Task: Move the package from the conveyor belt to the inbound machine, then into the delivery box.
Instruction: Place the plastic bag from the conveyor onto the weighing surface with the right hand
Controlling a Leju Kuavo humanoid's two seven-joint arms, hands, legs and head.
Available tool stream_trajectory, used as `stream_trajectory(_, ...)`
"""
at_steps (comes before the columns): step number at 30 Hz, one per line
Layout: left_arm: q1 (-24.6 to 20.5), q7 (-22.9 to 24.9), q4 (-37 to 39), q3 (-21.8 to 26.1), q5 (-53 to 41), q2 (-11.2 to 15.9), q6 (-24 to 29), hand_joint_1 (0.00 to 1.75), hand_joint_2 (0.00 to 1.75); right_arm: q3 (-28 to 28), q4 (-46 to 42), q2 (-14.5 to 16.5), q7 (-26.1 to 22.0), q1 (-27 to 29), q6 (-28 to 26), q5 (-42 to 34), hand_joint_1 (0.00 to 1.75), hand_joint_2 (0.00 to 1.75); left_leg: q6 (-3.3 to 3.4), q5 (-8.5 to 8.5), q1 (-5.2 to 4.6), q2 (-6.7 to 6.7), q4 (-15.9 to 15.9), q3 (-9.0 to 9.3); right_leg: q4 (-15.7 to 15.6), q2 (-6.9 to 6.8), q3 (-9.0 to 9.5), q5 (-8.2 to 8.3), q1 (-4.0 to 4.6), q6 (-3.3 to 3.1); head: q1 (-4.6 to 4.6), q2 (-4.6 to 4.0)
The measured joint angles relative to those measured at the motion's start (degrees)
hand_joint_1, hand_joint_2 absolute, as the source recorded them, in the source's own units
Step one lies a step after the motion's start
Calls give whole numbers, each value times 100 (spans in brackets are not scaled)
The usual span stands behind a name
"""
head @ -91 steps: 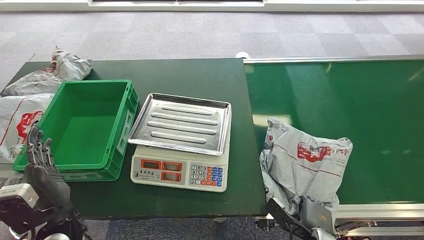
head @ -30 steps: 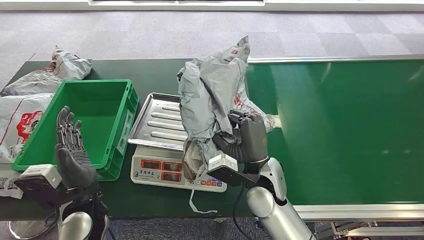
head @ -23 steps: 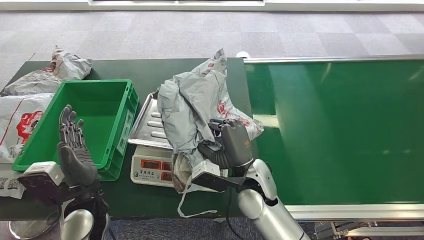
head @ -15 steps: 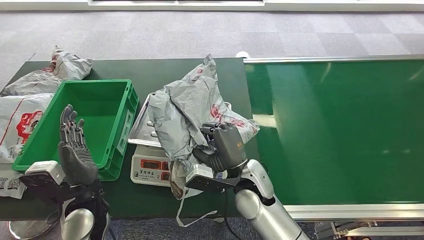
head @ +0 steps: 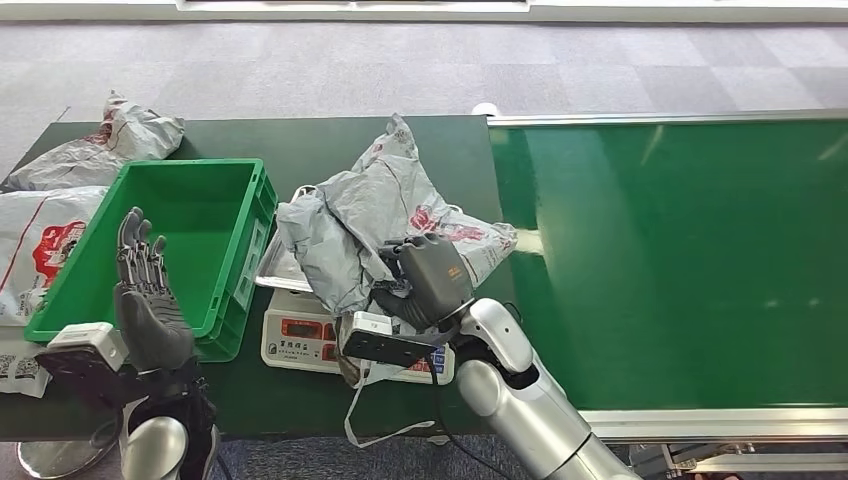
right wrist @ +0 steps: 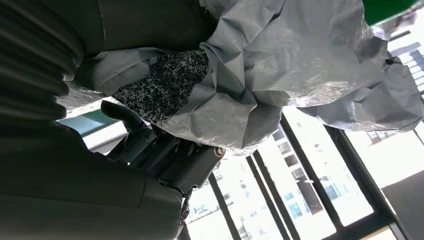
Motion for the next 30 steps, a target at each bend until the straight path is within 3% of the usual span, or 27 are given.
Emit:
stream_trajectory(2, 3, -104, -57, 15, 77, 10, 51, 0, 0, 23, 198, 18, 125, -87, 19, 42, 2, 175, 0, 0, 0, -1, 0, 0, 0, -2, 1, 0, 0, 0, 0, 0)
stream_trajectory(10, 22, -382, -193, 24, 161, 37, 177, 0, 0, 39, 686, 49, 351, -197, -37, 167, 0, 175, 0, 0, 0, -3, 0, 0, 0, -2, 0, 0, 0, 0, -1, 0)
stream_trajectory(30, 7, -401, -204, 24, 162, 42, 284, 0, 0, -63, 425, 42, 44, -13, -30, -321, 0, 175, 0, 0, 0, 0, 1, 1, 0, 0, -4, 0, 0, 0, -1, 0)
